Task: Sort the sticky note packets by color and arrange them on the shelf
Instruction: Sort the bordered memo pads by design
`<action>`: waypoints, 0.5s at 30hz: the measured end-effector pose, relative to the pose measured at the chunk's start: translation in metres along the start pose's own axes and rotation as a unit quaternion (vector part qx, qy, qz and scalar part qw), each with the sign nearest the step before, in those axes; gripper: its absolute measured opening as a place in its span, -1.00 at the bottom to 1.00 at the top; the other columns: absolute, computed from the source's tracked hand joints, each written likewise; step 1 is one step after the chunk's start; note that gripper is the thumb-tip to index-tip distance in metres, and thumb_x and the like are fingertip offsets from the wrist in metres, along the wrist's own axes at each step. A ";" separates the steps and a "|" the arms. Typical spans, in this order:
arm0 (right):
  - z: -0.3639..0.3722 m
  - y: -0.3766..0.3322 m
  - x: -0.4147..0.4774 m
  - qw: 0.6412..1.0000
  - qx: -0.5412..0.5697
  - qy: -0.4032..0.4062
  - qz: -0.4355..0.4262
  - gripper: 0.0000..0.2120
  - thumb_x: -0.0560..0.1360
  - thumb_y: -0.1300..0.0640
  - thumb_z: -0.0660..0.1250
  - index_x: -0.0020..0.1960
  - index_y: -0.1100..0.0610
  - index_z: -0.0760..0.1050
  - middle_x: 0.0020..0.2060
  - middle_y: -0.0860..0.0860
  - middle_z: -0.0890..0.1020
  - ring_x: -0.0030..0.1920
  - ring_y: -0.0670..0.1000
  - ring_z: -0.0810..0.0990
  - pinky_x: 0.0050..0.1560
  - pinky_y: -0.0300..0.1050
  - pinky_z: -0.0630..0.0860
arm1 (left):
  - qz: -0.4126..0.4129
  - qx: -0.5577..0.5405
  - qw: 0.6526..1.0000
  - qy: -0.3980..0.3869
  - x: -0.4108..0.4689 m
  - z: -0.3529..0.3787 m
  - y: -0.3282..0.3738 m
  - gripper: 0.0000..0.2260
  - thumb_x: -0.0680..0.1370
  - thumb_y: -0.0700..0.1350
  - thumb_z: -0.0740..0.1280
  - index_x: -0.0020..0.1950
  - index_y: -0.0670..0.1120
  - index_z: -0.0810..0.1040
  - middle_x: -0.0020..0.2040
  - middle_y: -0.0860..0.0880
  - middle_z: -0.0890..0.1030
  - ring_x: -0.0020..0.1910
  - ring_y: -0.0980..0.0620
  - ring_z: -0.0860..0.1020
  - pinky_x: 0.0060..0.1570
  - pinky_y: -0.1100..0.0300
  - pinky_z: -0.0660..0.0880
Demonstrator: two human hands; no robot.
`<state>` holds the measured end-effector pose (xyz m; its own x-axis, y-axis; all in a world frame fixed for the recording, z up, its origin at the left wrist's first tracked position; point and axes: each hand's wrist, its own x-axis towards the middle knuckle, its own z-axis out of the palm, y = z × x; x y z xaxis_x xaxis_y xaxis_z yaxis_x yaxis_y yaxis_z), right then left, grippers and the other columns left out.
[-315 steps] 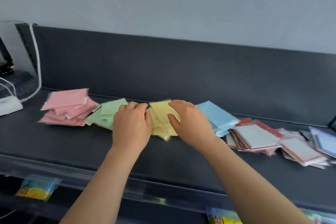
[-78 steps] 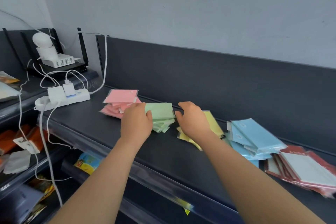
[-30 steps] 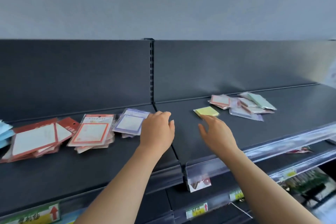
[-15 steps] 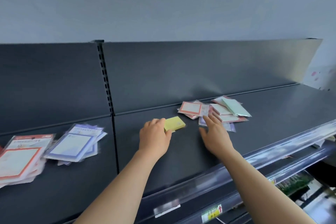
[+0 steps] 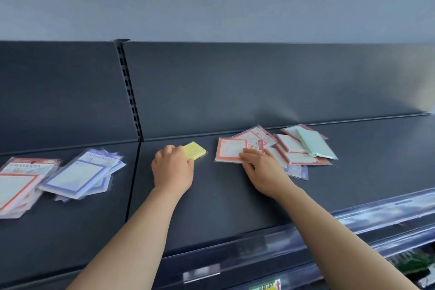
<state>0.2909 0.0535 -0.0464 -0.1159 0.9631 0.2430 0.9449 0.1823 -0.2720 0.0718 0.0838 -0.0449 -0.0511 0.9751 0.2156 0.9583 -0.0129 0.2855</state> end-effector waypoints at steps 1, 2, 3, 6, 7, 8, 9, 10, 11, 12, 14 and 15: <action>0.001 -0.002 -0.003 1.000 0.017 -0.002 -0.020 -0.68 0.62 0.12 0.12 0.33 0.08 0.48 0.38 0.02 0.45 0.40 0.00 0.36 0.46 -0.08 0.09 | 0.012 -0.017 1.000 0.009 -0.001 0.002 0.001 -0.65 0.61 0.04 0.20 0.29 -0.14 0.45 0.32 -0.10 0.45 0.29 -0.17 0.38 0.21 0.03 0.34; 0.001 -0.005 -0.006 0.999 0.036 -0.005 -0.039 -0.69 0.62 0.14 0.14 0.31 0.09 0.51 0.35 0.01 0.49 0.39 -0.01 0.38 0.46 -0.10 0.11 | 0.037 -0.041 0.998 0.021 -0.002 0.003 0.003 -0.63 0.61 0.05 0.16 0.30 -0.16 0.47 0.31 -0.11 0.46 0.30 -0.17 0.38 0.23 0.04 0.32; 0.002 -0.006 -0.009 0.997 0.056 -0.011 -0.051 -0.70 0.61 0.16 0.16 0.28 0.11 0.53 0.31 0.01 0.52 0.37 0.00 0.41 0.44 -0.12 0.14 | 0.070 -0.066 0.995 0.031 -0.004 0.003 0.006 -0.58 0.61 0.07 0.12 0.29 -0.17 0.49 0.28 -0.11 0.50 0.30 -0.17 0.39 0.24 0.05 0.30; -0.004 -0.012 -0.014 0.990 0.136 0.004 -0.039 -0.74 0.58 0.23 0.19 0.18 0.18 0.58 0.17 0.06 0.63 0.20 0.13 0.52 0.26 -0.06 0.38 | 0.145 -0.077 0.986 -0.006 -0.007 0.000 0.016 -0.51 0.62 0.15 0.07 0.40 -0.12 0.43 0.40 -0.06 0.44 0.45 -0.13 0.27 0.38 0.08 0.16; -0.007 -0.011 -0.013 0.987 0.155 0.024 -0.023 -0.76 0.59 0.24 0.19 0.15 0.22 0.58 0.14 0.10 0.63 0.17 0.16 0.52 0.21 -0.05 0.40 | 0.157 -0.048 0.986 -0.034 -0.007 0.001 0.018 -0.53 0.63 0.15 0.09 0.46 -0.06 0.35 0.47 0.00 0.35 0.51 -0.10 0.17 0.43 0.06 0.09; -0.011 -0.009 -0.010 0.987 0.153 0.044 -0.007 -0.75 0.59 0.25 0.17 0.16 0.26 0.57 0.16 0.13 0.61 0.20 0.18 0.51 0.21 -0.07 0.37 | 0.165 -0.017 0.984 -0.059 -0.007 0.003 0.019 -0.54 0.64 0.15 0.08 0.49 0.00 0.28 0.51 0.05 0.28 0.54 -0.07 0.08 0.46 0.03 0.04; -0.014 -0.005 -0.005 0.990 0.131 0.055 0.005 -0.73 0.60 0.24 0.15 0.20 0.28 0.54 0.23 0.15 0.57 0.27 0.17 0.47 0.26 -0.10 0.31 | 0.167 0.006 0.983 -0.081 -0.008 0.004 0.019 -0.55 0.64 0.16 0.05 0.51 0.05 0.24 0.54 0.08 0.22 0.55 -0.05 0.03 0.47 -0.02 0.00; -0.016 -0.001 -0.001 0.994 0.099 0.049 0.016 -0.69 0.62 0.23 0.11 0.27 0.27 0.49 0.32 0.15 0.50 0.35 0.15 0.39 0.32 -0.13 0.24 | 0.164 0.023 0.981 -0.099 -0.008 0.004 0.019 -0.55 0.64 0.18 0.02 0.51 0.08 0.22 0.55 0.11 0.17 0.55 -0.04 0.00 0.47 -0.07 -0.03; -0.017 0.004 0.004 0.997 0.068 0.030 0.030 -0.65 0.63 0.21 0.08 0.35 0.25 0.43 0.40 0.13 0.42 0.43 0.11 0.30 0.39 -0.13 0.16 | 0.160 0.034 0.981 -0.108 -0.009 0.004 0.019 -0.56 0.64 0.19 0.00 0.50 0.11 0.21 0.56 0.13 0.14 0.56 -0.03 -0.02 0.47 -0.10 -0.05; -0.017 0.008 0.009 0.998 0.043 0.006 0.040 -0.62 0.63 0.20 0.04 0.41 0.22 0.36 0.45 0.11 0.33 0.48 0.08 0.21 0.45 -0.10 0.09 | 0.157 0.043 0.981 -0.110 -0.009 0.003 0.018 -0.57 0.64 0.19 -0.02 0.50 0.13 0.22 0.56 0.14 0.13 0.56 -0.03 -0.03 0.47 -0.12 -0.07; -0.012 0.013 0.015 0.998 0.017 -0.036 0.042 -0.59 0.63 0.19 0.00 0.45 0.18 0.30 0.49 0.07 0.26 0.52 0.06 0.12 0.49 -0.06 0.00 | 0.148 0.061 0.981 -0.110 -0.010 0.001 0.015 -0.58 0.64 0.19 -0.04 0.49 0.14 0.23 0.56 0.14 0.14 0.55 -0.03 -0.03 0.46 -0.14 -0.09; -0.009 0.013 0.015 0.998 0.008 -0.044 0.033 -0.60 0.63 0.20 0.00 0.44 0.17 0.31 0.48 0.07 0.28 0.52 0.06 0.13 0.49 -0.07 -0.01 | 0.143 0.068 0.981 -0.108 -0.010 -0.001 0.013 -0.57 0.64 0.19 -0.04 0.49 0.13 0.23 0.55 0.14 0.14 0.55 -0.03 -0.03 0.46 -0.14 -0.09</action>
<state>0.3044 0.0690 -0.0376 -0.0806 0.9867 0.1409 0.9467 0.1200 -0.2989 0.0841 0.0734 -0.0424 0.2721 0.9603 0.0613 0.9543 -0.2775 0.1110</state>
